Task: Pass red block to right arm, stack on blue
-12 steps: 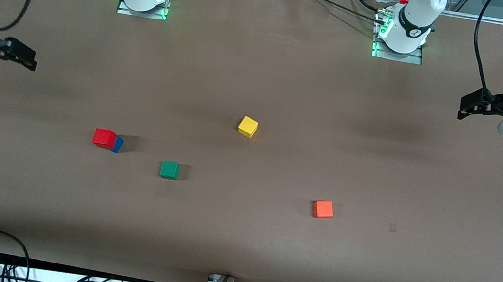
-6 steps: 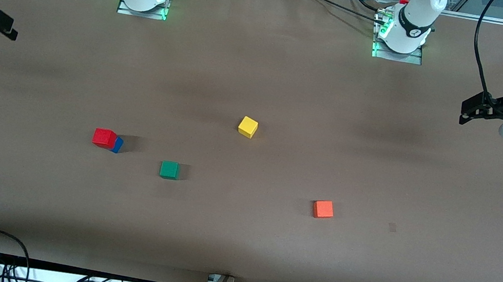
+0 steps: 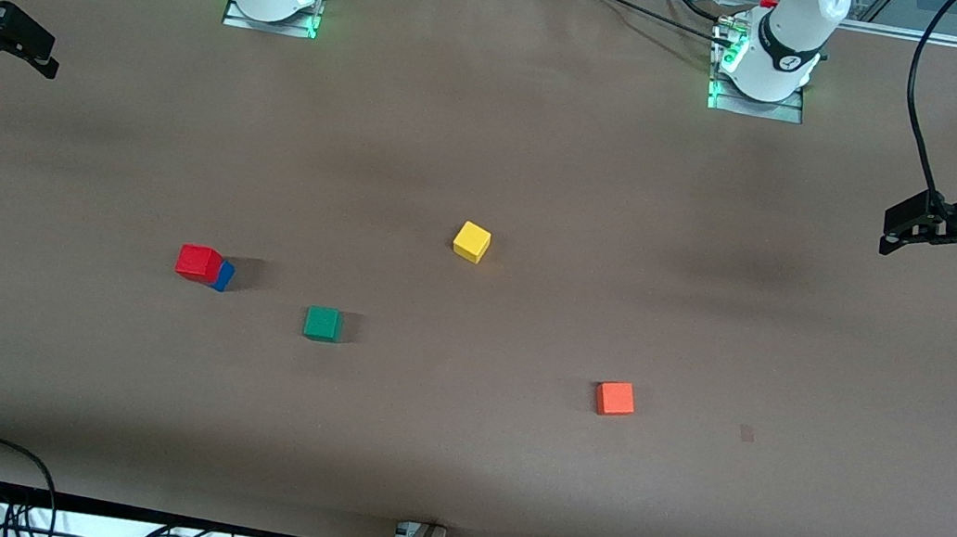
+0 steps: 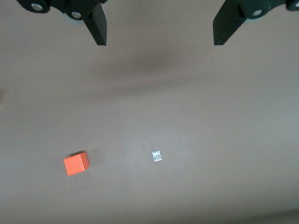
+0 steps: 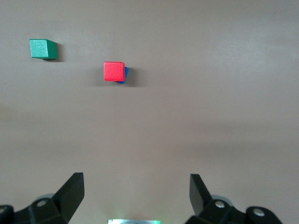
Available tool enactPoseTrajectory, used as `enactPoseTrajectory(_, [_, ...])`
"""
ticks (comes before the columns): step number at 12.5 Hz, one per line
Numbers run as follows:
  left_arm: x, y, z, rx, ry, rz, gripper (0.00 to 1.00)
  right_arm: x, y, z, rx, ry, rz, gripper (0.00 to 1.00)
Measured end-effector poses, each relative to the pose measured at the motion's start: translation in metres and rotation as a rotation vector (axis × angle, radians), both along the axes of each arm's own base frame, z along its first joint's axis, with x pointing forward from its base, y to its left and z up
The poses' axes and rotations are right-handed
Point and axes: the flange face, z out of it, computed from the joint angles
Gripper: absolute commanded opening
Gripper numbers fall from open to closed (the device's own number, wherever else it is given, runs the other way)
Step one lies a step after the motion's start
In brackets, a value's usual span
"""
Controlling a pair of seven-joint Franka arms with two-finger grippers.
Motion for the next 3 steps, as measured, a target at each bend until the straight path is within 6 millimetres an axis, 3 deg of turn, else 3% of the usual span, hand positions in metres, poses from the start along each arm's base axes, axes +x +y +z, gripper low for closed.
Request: enactPoseTrajectory(3, [-0.004,-0.0043,0.0011,0.001,0.028,-0.007,1.0,-0.0007,-0.0001,-0.0035,0.003,0.011,-0.001,1.0])
